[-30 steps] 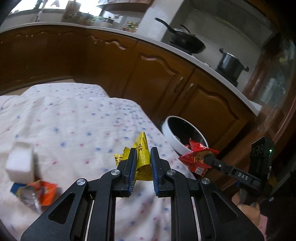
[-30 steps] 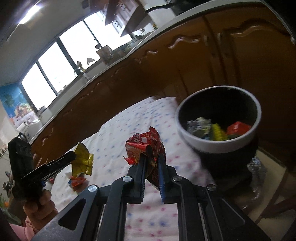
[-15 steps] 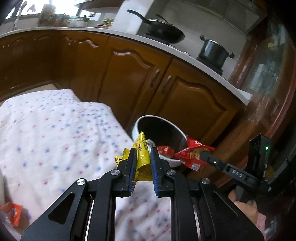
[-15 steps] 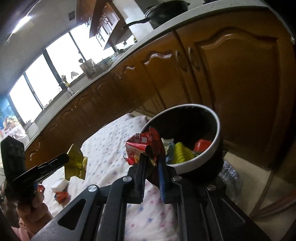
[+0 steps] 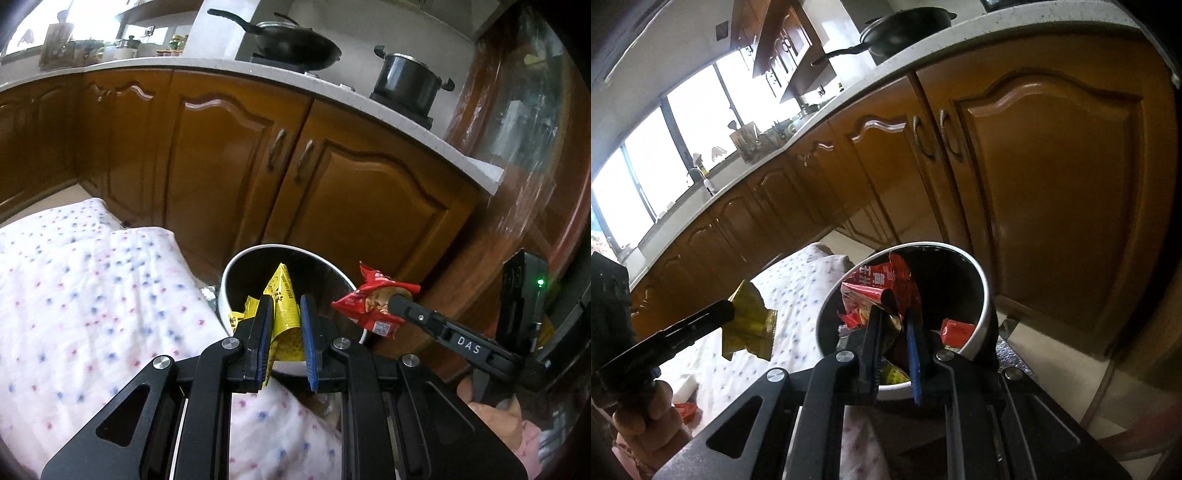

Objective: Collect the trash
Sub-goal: 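Carry yellow bag and red wrapper over the bin and open both tools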

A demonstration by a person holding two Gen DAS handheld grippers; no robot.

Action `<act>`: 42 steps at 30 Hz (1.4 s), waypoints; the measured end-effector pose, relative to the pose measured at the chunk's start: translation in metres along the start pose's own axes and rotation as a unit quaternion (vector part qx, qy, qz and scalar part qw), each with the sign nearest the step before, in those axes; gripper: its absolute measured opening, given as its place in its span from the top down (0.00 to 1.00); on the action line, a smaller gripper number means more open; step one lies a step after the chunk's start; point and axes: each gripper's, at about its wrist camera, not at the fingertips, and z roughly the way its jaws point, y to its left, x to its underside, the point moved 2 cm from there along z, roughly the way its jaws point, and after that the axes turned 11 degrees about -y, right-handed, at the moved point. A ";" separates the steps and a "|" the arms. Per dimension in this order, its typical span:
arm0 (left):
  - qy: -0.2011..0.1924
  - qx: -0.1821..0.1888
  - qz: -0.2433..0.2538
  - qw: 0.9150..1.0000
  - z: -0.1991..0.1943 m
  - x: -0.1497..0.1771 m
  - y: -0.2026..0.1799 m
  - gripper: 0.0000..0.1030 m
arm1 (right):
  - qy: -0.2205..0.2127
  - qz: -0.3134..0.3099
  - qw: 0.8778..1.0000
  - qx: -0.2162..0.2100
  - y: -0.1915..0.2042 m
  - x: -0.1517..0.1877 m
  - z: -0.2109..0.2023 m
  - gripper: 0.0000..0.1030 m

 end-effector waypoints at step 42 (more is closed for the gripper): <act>0.070 -0.030 -0.012 0.997 0.080 0.011 0.006 0.48 | 0.068 -0.017 0.997 0.031 -0.021 -0.008 0.055 0.53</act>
